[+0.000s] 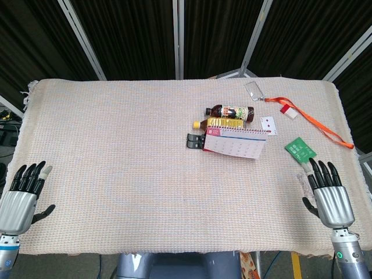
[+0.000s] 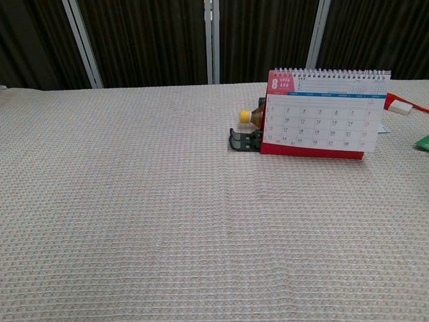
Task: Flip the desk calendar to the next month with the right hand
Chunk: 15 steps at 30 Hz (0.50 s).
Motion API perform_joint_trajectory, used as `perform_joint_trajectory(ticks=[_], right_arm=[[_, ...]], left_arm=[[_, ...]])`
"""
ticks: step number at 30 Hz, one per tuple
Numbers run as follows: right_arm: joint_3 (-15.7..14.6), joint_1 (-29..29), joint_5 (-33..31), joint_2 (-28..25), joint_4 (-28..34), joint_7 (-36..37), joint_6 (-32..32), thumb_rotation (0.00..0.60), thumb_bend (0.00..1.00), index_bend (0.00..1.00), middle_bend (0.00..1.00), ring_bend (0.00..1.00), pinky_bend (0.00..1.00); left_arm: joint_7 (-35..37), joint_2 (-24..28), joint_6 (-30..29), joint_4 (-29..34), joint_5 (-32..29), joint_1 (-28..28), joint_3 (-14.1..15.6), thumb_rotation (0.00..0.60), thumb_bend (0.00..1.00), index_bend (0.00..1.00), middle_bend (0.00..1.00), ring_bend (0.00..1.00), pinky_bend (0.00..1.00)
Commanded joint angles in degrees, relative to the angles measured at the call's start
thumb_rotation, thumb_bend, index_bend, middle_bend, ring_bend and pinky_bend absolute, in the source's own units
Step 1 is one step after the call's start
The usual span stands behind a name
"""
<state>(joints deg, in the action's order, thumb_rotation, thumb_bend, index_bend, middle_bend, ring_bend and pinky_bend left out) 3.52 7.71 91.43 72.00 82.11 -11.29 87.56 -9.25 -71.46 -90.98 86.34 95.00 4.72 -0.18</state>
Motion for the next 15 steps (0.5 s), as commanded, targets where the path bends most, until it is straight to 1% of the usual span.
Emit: perform_joint_trajectory(ticks=[1,11,12,13,14,15], right_arm=[[0.0,0.0,0.0,0.0,0.0,-0.1,0.0,0.6,0.17,0.0,0.0,0.0,0.0],[-0.1,0.0,0.0,-0.2,0.8,0.5,-0.2,0.6,0.17,0.0,0.0,0.0,0.0],[-0.1,0.1,-0.1,-0.1,1.2,0.8,-0.4,0.6,0.17,0.01,0.03,0.03,0.01],[0.1,0.3,-0.1,-0.1,1.4,1.0,-0.5,0.6,0.17,0.02,0.09,0.08,0.05],[0.3,0.4,-0.3,0.0,1.7,1.1,-0.5,0.6,0.17,0.05,0.22,0.22,0.16],[0.9,0.6,-0.7,0.4,2.3,1.0,-0.4,0.6,0.17,0.07,0.37,0.38,0.29]], left_arm=[[0.0,0.0,0.0,0.0,0.0,0.0,0.0,0.6,0.09,0.0,0.0,0.0,0.0],[0.3,0.2,-0.3,0.2,0.0,-0.1,-0.1,0.6,0.09,0.0,0.0,0.0,0.0],[0.5,0.2,-0.3,0.2,-0.1,-0.1,-0.2,0.6,0.09,0.0,0.0,0.0,0.0],[0.6,0.3,-0.3,0.2,-0.2,-0.1,-0.2,0.6,0.09,0.0,0.0,0.0,0.0],[0.8,0.3,-0.3,0.2,-0.3,-0.1,-0.3,0.6,0.09,0.0,0.0,0.0,0.0],[1.0,0.4,-0.2,0.1,-0.5,0.0,-0.4,0.6,0.09,0.0,0.0,0.0,0.0]])
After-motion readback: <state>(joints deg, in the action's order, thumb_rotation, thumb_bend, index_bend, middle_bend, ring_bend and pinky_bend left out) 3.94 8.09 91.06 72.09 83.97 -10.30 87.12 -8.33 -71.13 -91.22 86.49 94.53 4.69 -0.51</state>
